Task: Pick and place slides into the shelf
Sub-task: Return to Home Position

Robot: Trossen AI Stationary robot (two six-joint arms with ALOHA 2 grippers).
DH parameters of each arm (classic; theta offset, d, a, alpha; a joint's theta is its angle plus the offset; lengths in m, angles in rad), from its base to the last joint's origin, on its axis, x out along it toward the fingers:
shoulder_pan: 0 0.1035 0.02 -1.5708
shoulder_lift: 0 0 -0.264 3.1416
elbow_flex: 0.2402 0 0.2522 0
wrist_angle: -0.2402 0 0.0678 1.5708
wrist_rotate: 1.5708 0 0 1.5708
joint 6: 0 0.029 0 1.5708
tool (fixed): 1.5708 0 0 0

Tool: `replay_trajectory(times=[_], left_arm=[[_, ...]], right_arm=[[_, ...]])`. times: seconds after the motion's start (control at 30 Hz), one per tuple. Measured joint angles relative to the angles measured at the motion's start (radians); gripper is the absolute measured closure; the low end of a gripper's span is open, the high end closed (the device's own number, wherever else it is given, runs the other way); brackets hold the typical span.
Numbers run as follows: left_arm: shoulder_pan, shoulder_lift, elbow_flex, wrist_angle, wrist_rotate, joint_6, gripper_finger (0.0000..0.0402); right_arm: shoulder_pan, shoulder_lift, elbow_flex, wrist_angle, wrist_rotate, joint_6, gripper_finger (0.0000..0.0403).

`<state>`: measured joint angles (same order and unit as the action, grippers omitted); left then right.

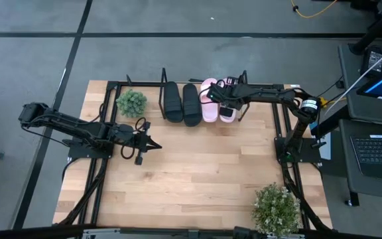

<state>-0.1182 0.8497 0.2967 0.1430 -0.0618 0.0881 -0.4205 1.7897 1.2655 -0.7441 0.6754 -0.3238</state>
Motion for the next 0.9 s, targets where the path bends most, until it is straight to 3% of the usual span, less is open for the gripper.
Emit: replay_trajectory(times=[0.17,0.4,0.8,0.9], left_arm=[[0.000,0.000,0.000,0.000,0.000,0.000,0.0401],[0.000,0.000,0.000,0.000,0.000,-0.002,0.0401],[0.000,0.000,0.000,0.000,0.000,-0.002,0.0401],[0.000,0.000,0.000,0.000,0.000,-0.002,0.0401]], right_arm=[[0.016,-0.002,0.000,-0.002,0.000,-0.025,0.0202],[0.040,-0.006,0.015,-0.038,0.000,-0.047,0.0197],[0.078,-0.007,0.287,-0.278,-0.002,0.112,0.0197],[0.094,-0.007,0.366,-0.314,-0.061,0.136,0.0197]])
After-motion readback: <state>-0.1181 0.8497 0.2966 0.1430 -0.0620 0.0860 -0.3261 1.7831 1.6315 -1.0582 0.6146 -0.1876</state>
